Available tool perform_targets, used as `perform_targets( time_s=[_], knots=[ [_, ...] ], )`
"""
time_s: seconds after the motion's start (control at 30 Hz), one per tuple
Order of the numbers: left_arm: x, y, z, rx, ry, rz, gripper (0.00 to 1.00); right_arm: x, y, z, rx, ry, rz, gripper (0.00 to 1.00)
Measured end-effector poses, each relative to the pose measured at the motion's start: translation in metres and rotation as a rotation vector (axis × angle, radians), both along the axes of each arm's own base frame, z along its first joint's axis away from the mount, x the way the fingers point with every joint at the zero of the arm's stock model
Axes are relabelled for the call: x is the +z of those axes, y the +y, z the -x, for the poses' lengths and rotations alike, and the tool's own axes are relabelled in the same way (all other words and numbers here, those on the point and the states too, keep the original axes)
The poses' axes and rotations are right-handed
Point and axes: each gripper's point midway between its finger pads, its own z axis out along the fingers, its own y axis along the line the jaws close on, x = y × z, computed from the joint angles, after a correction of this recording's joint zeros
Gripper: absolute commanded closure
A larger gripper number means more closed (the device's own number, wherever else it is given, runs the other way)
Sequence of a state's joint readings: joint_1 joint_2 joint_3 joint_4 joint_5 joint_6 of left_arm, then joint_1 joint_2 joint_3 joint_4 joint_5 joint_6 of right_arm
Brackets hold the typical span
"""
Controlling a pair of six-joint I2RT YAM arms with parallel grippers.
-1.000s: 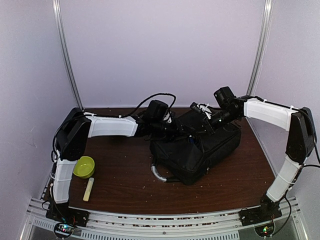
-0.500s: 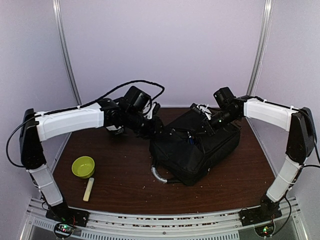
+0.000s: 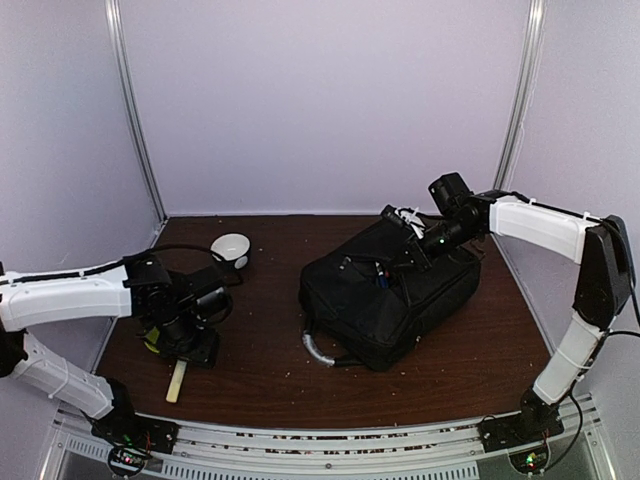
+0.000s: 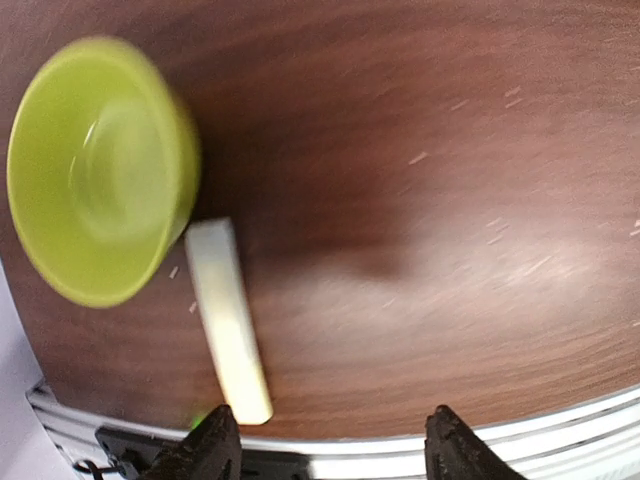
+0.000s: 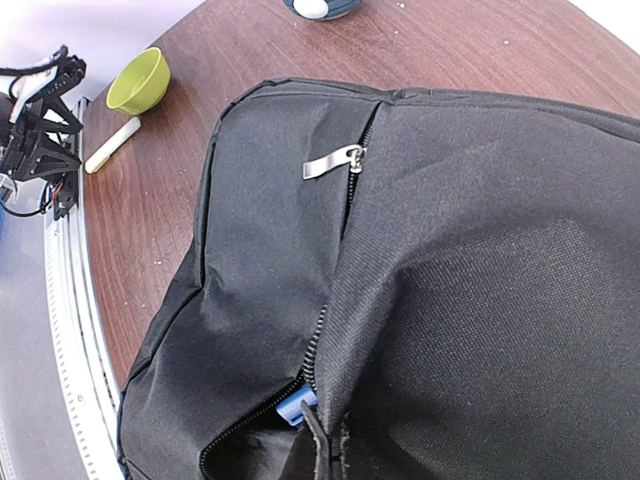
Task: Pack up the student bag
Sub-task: Pick up the pen at the corner of the board.
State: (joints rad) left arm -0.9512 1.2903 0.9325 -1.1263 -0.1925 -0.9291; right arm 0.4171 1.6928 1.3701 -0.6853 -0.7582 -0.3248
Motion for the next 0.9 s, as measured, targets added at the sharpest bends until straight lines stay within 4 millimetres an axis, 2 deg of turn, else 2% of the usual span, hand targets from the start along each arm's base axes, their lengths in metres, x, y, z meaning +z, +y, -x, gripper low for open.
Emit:
perform_targets(
  time_s=[0.1,0.17,0.4,0.53,0.7,0.9],
  knots=[
    [-0.010,0.033,0.023,0.073,0.013,-0.012,0.33,0.002,-0.001,0.001,0.003,-0.005,0.001,1.00],
    [-0.017,0.048,0.033,0.120,0.023,-0.011,0.34,0.001,-0.001,0.002,0.006,-0.005,0.002,1.00],
    [-0.053,0.077,0.057,0.245,0.112,-0.016,0.36,0.002,-0.001,0.002,0.006,-0.005,0.002,1.00],
    [-0.062,0.080,0.056,0.275,0.139,-0.013,0.38,0.003,-0.001,0.002,0.006,-0.008,0.001,1.00],
    [-0.069,0.072,0.045,0.278,0.151,0.024,0.41,0.004,-0.002,0.004,0.005,-0.006,0.004,1.00],
    [-0.081,0.067,0.036,0.290,0.170,0.039,0.49,0.004,-0.003,0.005,0.004,-0.003,0.005,1.00]
  ],
)
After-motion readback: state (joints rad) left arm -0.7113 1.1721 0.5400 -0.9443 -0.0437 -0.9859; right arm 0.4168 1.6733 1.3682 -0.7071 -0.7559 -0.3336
